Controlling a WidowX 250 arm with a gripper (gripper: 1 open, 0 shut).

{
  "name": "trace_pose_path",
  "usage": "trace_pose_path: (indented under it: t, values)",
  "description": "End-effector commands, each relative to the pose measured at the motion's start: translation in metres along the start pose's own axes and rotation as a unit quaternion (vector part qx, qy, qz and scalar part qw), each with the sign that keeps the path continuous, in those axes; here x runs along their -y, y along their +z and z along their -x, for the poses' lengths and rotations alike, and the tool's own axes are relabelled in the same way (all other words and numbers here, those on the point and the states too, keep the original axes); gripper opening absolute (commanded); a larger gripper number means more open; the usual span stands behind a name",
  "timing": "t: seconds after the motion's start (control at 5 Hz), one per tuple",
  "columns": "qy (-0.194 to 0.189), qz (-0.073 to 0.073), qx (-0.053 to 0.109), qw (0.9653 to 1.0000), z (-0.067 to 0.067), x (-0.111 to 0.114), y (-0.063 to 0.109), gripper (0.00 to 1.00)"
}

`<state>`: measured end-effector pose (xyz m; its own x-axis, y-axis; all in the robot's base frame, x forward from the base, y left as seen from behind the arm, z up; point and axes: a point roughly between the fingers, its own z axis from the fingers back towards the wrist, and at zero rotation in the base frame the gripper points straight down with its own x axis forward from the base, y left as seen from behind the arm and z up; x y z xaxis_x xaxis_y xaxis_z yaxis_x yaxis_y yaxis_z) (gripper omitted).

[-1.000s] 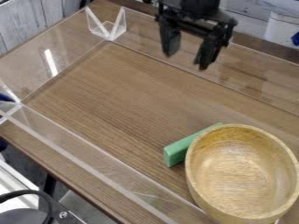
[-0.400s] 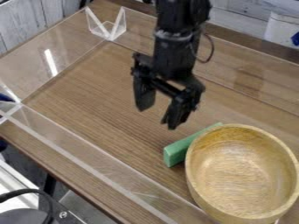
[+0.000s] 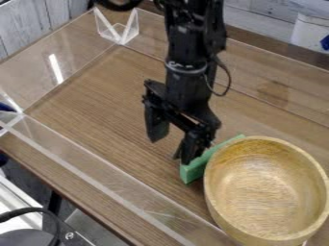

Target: Put the green block in the brown bowl

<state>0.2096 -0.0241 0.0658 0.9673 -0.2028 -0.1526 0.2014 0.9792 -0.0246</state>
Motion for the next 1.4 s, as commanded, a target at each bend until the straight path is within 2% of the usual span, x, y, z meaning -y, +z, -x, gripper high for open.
trace_pose_path:
  t: [0.0,0.4,1.0,1.2]
  values:
    - [-0.009,-0.003,0.018,0.9998,-0.008,0.005,0.001,1.00]
    - [-0.027,-0.003,0.013,0.9996,-0.014,0.016,-0.018,1.00]
    - [-0.039,-0.001,0.013,0.9991,-0.025,0.024,-0.036,1.00]
    - [-0.040,0.002,0.020,0.9990,-0.026,0.024,-0.028,0.00]
